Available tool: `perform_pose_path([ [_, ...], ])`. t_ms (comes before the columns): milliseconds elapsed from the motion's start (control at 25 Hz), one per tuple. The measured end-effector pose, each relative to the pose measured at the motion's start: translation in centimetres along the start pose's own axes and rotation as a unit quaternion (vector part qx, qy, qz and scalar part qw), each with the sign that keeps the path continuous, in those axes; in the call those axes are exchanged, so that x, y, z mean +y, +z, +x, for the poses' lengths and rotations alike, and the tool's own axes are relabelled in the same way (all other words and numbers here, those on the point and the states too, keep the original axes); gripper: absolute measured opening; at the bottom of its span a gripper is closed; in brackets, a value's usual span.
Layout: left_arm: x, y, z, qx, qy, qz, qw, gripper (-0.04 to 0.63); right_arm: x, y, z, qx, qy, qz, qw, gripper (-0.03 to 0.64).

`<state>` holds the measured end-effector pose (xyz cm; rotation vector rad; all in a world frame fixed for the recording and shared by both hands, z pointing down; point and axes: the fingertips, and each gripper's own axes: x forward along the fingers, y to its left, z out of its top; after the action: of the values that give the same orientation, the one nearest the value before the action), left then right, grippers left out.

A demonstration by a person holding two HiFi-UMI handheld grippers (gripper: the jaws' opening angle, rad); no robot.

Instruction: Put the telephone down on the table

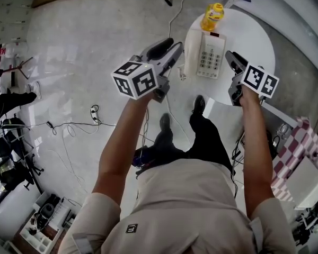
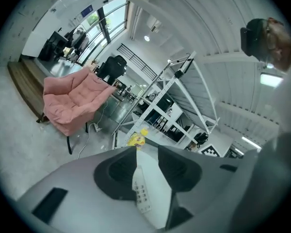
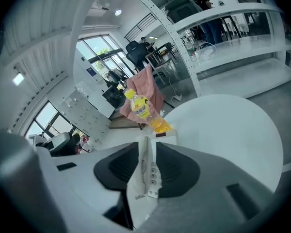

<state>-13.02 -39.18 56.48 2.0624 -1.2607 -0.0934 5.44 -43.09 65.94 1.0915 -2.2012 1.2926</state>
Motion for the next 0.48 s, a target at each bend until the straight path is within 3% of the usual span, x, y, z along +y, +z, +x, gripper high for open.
perform_pose_path([
  [200, -3.1, 3.0, -3.5, -0.025, -0.008, 0.022, 0.9994, 0.047, 4.9, 1.9, -3.5, -0.035, 0.037, -0.046, 0.998, -0.012],
  [480, -7.8, 6.3, -9.4, -0.031, -0.015, 0.041, 0.9986, 0.023, 13.3, 3.0, -9.9, -0.067, 0.087, -0.128, 0.986, -0.012],
])
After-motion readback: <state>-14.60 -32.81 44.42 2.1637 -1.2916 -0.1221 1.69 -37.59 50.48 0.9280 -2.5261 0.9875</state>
